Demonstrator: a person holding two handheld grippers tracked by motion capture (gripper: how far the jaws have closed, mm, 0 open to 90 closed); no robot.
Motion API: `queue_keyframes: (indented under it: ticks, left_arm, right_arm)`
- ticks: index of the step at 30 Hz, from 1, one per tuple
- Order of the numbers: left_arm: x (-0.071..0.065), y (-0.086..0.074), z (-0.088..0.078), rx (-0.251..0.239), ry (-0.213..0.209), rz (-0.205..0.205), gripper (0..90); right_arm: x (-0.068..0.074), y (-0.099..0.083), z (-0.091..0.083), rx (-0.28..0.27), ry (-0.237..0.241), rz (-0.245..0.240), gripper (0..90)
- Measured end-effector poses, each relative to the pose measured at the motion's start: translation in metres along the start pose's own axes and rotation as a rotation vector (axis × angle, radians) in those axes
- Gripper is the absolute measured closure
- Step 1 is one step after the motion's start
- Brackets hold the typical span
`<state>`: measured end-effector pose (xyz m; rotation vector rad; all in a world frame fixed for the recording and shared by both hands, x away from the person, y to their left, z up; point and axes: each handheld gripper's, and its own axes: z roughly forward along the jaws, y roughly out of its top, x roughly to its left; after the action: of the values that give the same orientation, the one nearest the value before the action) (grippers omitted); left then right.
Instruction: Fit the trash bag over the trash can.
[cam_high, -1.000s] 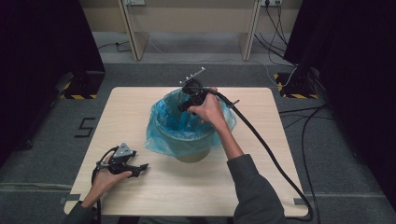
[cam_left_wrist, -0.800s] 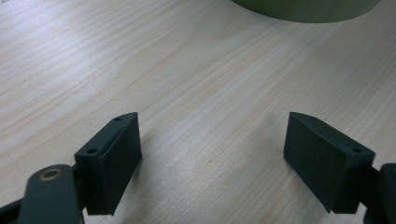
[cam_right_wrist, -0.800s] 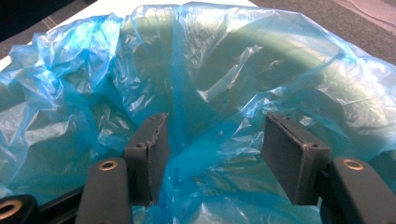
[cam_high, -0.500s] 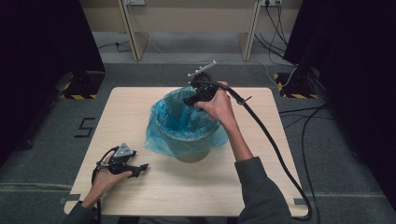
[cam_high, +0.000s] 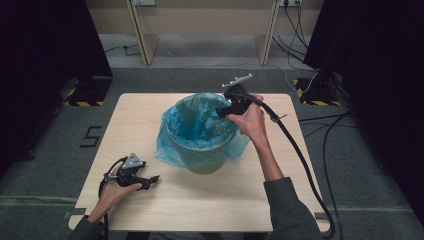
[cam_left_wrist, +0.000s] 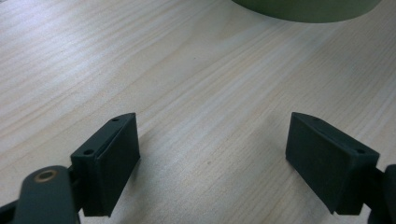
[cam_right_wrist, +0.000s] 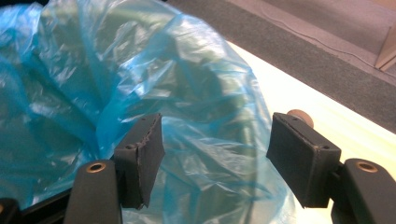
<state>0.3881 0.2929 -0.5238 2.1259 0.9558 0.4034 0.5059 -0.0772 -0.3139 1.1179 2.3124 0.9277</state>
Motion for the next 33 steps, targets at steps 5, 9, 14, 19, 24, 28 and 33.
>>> queue_keyframes:
  ticks: [5,9,14,19,24,28,33]
  left_arm:
    - [0.000,0.000,0.000,0.000,0.000,0.000,16.5]
    - [0.000,0.000,0.000,0.001,0.000,0.001,16.5]
    - [0.000,0.000,0.000,0.000,0.000,0.000,16.5]
    - [0.000,0.000,0.000,0.001,0.001,0.001,16.4]
    - [0.000,0.000,0.000,0.001,0.000,0.001,16.3]
    - [0.000,0.000,0.000,0.003,0.001,0.003,16.3]
    - [0.000,0.000,0.000,0.001,0.000,0.001,16.4]
  right_arm:
    - [-0.009,-0.013,0.009,0.061,-0.052,0.014,34.6]
    - [-0.016,-0.023,0.018,0.093,-0.071,0.027,35.6]
    - [-0.019,-0.027,0.017,0.088,-0.062,0.036,34.1]
    - [-0.010,-0.021,-0.009,-0.022,-0.043,0.026,33.6]
    - [-0.001,-0.023,-0.019,-0.037,-0.013,0.008,32.2]
    - [0.005,-0.032,-0.014,0.009,-0.003,-0.017,31.1]
    - [-0.001,-0.041,0.001,0.100,-0.022,-0.010,30.7]
